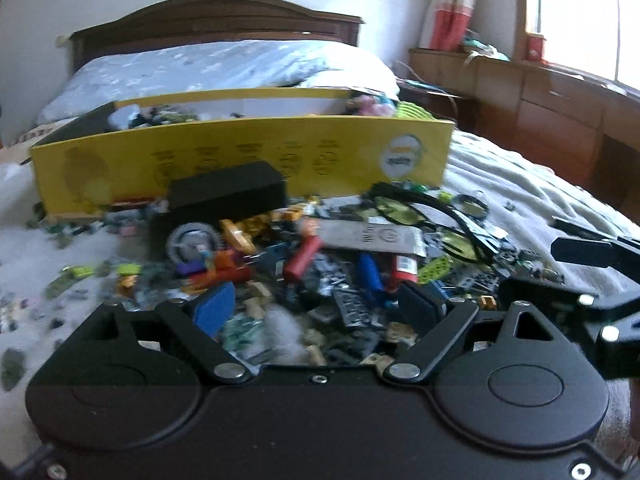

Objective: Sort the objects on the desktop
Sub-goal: 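Withdraw both tools from the box back to the Lego pile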

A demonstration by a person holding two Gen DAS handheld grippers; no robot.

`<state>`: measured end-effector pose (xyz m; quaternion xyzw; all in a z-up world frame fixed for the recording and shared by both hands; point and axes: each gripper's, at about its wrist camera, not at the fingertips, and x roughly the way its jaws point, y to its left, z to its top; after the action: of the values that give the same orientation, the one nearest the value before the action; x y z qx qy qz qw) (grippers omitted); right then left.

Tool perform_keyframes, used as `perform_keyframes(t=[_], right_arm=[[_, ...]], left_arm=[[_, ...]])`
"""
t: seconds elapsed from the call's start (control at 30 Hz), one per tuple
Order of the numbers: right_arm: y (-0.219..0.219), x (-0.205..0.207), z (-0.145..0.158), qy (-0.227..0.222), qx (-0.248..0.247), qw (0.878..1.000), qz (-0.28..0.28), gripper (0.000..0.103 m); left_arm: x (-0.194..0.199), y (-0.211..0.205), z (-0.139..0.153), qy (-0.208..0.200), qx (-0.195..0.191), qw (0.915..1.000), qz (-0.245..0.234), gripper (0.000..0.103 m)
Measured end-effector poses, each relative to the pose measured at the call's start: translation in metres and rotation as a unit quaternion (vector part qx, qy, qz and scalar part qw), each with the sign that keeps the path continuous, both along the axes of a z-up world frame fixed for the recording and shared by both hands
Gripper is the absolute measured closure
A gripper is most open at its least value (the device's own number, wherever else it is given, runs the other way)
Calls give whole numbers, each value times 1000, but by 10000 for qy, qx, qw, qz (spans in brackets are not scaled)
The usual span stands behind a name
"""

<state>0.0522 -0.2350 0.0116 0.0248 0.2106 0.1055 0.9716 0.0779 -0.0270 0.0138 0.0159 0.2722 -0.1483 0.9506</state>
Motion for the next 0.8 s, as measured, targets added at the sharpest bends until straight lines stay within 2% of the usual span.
perform_keyframes(t=[0.17, 0.33, 0.43, 0.6, 0.77, 0.8], right_arm=[[-3, -1, -6, -127, -39, 9998, 164, 0], [-1, 12, -3, -141, -53, 9994, 325, 0], [5, 22, 1, -154, -87, 9982, 579, 0], [32, 63, 2, 71, -484, 9928, 1095, 20], [55, 114, 1, 320, -836, 9886, 1207, 37], [58, 123, 0, 372, -898, 9873, 1255, 45]], left_arm=[[12, -15, 1, -135, 1, 9998, -172, 14], [22, -5, 0, -142, -7, 9998, 111, 14], [27, 6, -6, -106, 159, 9992, 353, 15], [28, 34, -11, 0, -95, 9976, 682, 16], [20, 49, -14, 15, -156, 9971, 743, 16], [19, 51, -15, 14, -178, 9971, 735, 16]])
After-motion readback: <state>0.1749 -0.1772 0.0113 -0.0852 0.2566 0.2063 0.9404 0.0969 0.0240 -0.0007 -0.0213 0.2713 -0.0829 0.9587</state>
